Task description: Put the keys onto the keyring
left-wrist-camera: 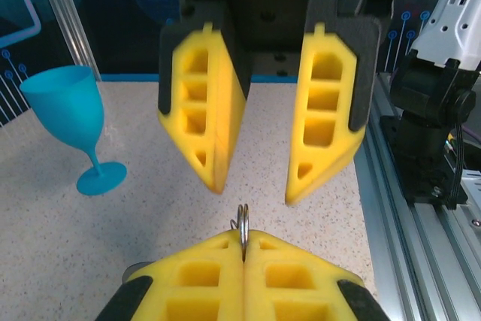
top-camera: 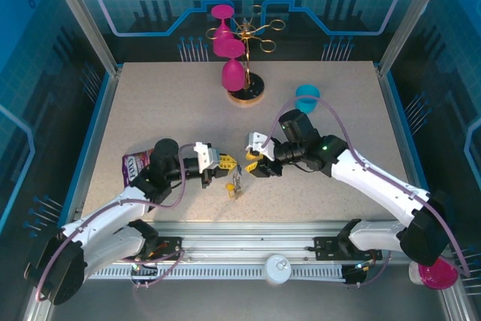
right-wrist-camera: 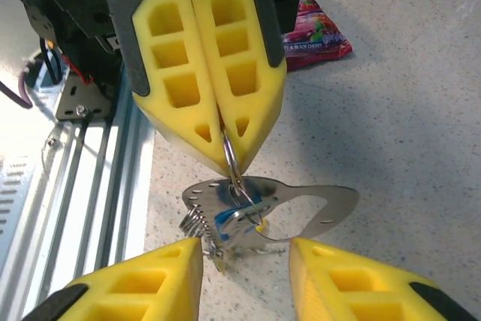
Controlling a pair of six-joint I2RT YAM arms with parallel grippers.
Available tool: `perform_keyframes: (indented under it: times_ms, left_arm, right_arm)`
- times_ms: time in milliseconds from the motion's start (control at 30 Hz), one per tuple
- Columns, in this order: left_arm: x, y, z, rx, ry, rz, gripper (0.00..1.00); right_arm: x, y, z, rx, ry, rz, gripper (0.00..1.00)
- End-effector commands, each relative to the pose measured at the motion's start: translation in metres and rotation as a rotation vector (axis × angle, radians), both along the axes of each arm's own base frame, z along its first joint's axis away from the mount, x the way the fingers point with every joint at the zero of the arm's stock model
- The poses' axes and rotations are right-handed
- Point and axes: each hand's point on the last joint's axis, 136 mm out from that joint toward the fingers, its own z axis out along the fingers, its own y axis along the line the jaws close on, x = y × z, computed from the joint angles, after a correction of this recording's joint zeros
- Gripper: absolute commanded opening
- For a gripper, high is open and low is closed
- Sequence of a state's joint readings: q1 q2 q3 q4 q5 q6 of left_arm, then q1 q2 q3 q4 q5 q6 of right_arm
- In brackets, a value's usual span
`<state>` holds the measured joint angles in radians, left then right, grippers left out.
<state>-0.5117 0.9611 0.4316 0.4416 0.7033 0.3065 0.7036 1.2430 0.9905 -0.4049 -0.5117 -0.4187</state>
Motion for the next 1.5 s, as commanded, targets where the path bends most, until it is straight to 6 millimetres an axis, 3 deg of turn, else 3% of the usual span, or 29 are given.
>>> perform_keyframes:
  times_ms: [0, 467, 633, 867, 1033, 1467]
  left_arm:
    - [-0.008, -0.002, 0.018, -0.065, -0.051, -0.039, 0.0]
    - [-0.011, -0.004, 0.018, -0.074, -0.035, -0.066, 0.0]
    - [-0.012, -0.004, 0.017, -0.074, -0.032, -0.069, 0.0]
    - [-0.01, -0.003, 0.015, -0.059, -0.038, -0.051, 0.0]
    - [-0.004, 0.0, 0.011, -0.021, -0.041, -0.014, 0.11]
    - [-0.001, -0.002, 0.002, 0.031, 0.003, -0.02, 0.07]
  right_arm:
    - [-0.003, 0.008, 0.014, 0.115, 0.032, 0.002, 0.37]
    - [-0.004, 0.018, 0.026, 0.194, 0.01, 0.044, 0.33]
    - [-0.004, 0.02, 0.027, 0.201, 0.015, 0.06, 0.23]
    - [-0.006, 0.021, 0.028, 0.194, 0.014, 0.081, 0.0]
    - [-0.007, 0.017, 0.022, 0.112, 0.006, 0.085, 0.0]
    - [-0.007, 0.018, -0.001, -0.134, -0.059, 0.139, 0.0]
